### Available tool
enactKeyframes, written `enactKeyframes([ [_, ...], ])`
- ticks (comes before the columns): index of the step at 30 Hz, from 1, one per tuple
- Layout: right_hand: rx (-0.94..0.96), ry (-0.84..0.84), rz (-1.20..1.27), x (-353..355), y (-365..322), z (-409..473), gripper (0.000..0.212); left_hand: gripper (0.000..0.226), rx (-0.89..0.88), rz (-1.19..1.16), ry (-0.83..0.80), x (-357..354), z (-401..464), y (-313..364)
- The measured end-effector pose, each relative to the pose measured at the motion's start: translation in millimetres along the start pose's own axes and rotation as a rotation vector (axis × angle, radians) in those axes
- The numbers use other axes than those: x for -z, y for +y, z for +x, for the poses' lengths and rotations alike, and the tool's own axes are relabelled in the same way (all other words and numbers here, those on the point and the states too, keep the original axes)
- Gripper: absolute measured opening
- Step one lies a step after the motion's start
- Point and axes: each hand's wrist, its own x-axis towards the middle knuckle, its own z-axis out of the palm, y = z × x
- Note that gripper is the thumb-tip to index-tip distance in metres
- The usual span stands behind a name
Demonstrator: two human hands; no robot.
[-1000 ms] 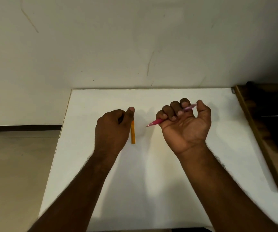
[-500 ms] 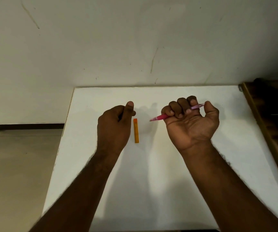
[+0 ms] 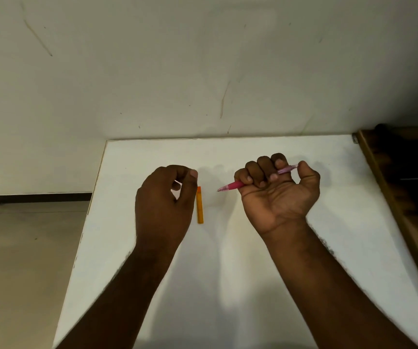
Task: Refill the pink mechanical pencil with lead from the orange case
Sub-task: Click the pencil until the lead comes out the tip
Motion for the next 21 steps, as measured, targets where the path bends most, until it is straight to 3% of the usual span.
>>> enactKeyframes([
  [6, 0.006, -0.003, -0.030, -1.7, -4.4, -1.9, 0.044, 0.026, -0.093, 0.095, -0.039, 18.1, -19.9, 7.2],
  [12, 0.012, 0.003, -0.075, -5.1, -5.9, -3.0, 0.035, 0.045, 0.162, -0.178, -0.034, 27.1, -35.7, 22.1],
  [18, 0.049, 0.027, -0.110, -5.7, -11.6, -5.8, 0.040, 0.046, -0.084, 0.139, -0.069, 18.5, -17.0, 17.7],
  [21, 0.091, 0.035, -0.149, -14.7, -14.2, -7.2, 0.032, 0.045, -0.084, 0.188, -0.075, 15.3, -9.4, 14.1],
])
